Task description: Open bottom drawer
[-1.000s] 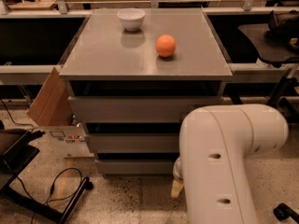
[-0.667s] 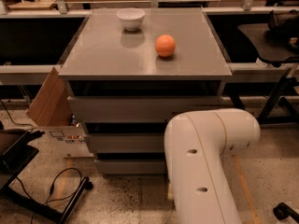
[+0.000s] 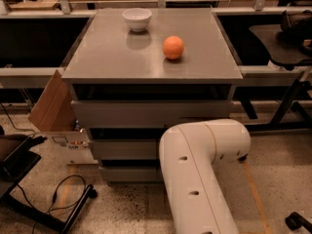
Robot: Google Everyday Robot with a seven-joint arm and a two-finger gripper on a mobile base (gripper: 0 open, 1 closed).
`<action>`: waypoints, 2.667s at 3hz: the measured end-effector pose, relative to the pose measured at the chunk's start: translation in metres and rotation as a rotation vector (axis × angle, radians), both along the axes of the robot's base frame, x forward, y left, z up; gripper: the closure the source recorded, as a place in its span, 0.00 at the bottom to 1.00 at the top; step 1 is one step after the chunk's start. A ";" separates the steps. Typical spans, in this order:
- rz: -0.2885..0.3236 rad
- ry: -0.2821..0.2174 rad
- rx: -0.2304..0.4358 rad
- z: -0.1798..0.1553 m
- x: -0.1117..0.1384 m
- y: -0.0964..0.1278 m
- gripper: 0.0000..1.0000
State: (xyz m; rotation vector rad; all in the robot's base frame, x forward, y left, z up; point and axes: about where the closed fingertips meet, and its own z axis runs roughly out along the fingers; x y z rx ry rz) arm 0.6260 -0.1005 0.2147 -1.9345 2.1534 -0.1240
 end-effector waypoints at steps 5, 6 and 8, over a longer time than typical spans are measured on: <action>-0.112 -0.041 -0.026 -0.018 0.047 -0.006 0.72; -0.118 -0.036 -0.028 -0.014 0.042 -0.009 0.95; -0.138 -0.017 -0.037 -0.009 0.028 -0.017 1.00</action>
Offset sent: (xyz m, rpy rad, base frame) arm 0.0555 0.0116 -0.0507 0.0002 -0.0515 0.0055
